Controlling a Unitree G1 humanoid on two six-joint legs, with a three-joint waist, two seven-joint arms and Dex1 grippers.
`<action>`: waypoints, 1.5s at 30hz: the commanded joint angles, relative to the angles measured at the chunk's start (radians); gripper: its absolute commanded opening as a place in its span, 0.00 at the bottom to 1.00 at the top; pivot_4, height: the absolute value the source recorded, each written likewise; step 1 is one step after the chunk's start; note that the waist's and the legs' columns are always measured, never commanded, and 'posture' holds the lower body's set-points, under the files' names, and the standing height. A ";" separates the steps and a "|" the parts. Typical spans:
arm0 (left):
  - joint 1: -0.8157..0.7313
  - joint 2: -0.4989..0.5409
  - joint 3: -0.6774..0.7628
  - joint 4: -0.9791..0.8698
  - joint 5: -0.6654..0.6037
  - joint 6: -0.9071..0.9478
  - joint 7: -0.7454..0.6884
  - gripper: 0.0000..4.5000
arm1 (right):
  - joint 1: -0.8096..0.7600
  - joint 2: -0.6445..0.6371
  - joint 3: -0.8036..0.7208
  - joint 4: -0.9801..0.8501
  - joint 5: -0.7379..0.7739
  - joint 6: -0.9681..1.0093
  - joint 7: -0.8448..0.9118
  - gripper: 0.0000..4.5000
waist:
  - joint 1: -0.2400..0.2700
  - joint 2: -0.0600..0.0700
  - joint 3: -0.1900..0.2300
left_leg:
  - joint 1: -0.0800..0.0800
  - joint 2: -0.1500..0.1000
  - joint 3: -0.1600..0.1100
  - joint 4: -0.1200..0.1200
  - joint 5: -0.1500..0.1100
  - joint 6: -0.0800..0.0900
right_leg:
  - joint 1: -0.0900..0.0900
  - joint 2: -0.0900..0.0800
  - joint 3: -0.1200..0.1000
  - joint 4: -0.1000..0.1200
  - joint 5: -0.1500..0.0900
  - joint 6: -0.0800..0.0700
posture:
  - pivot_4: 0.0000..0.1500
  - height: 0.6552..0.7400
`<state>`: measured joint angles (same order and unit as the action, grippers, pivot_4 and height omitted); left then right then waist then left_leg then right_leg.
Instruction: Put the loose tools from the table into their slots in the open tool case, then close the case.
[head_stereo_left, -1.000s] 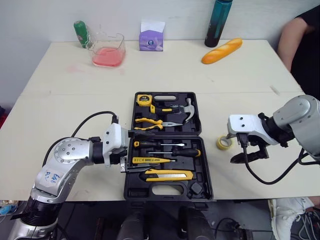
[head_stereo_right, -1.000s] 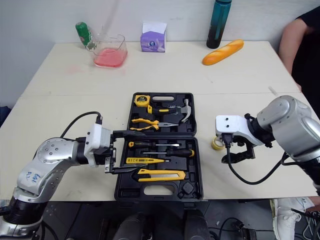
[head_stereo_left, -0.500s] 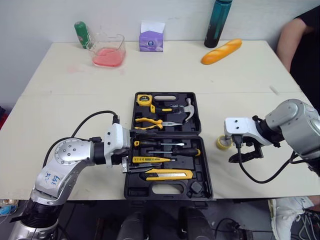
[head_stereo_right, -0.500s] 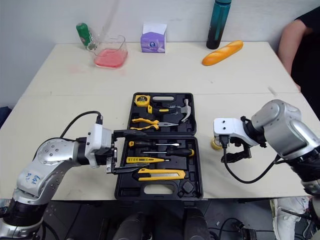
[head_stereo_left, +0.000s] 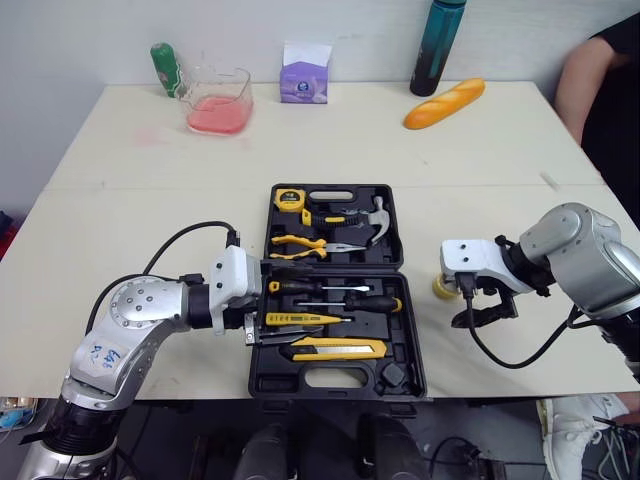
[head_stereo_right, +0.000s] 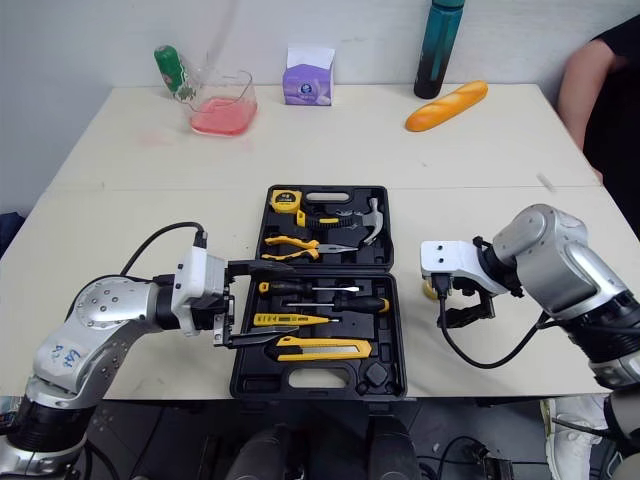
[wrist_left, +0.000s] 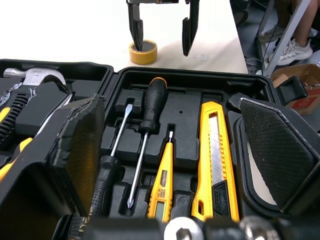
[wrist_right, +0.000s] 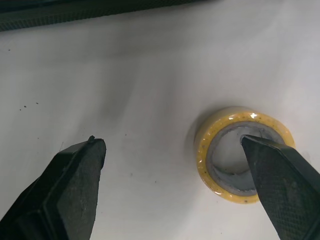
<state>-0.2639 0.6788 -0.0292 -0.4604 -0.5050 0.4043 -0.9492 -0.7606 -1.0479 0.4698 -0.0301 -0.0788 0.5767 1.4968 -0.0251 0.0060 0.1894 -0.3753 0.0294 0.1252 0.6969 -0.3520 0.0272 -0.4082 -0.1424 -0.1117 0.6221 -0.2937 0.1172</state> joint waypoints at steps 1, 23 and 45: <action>-0.013 -0.004 0.005 -0.034 -0.002 -0.009 0.010 1.00 | -0.005 -0.005 -0.006 0.001 -0.020 -0.020 0.015 1.00 | 0.000 0.000 0.000 | 0.000 0.000 0.000 0.000 0.000 0.000 | 0.000 0.000 0.000 0.000 0.000 0.000 | 1.00 1.00; -0.015 -0.001 0.002 -0.045 -0.012 0.000 0.010 1.00 | 0.052 -0.009 -0.023 -0.005 -0.053 -0.118 0.031 0.19 | 0.000 0.000 0.000 | 0.000 0.000 0.000 0.000 0.000 0.000 | 0.000 0.000 0.000 0.000 0.000 0.000 | 1.00 1.00; 0.025 0.055 0.049 -0.037 -0.067 -0.035 -0.141 1.00 | 0.069 -0.065 -0.124 -0.354 0.200 -0.024 0.115 0.00 | 0.000 0.000 0.000 | 0.000 0.000 -0.001 0.000 0.000 0.000 | 0.000 0.000 0.000 0.000 0.000 0.000 | 1.00 1.00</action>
<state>-0.2507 0.7206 -0.0057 -0.4643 -0.5480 0.3882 -1.0706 -0.6893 -1.1148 0.3818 -0.3183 0.0679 0.5360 1.5521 -0.0252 0.0060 0.1893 -0.3754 0.0298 0.1245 0.6973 -0.3521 0.0271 -0.4081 -0.1422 -0.1119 0.6224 -0.2937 0.1172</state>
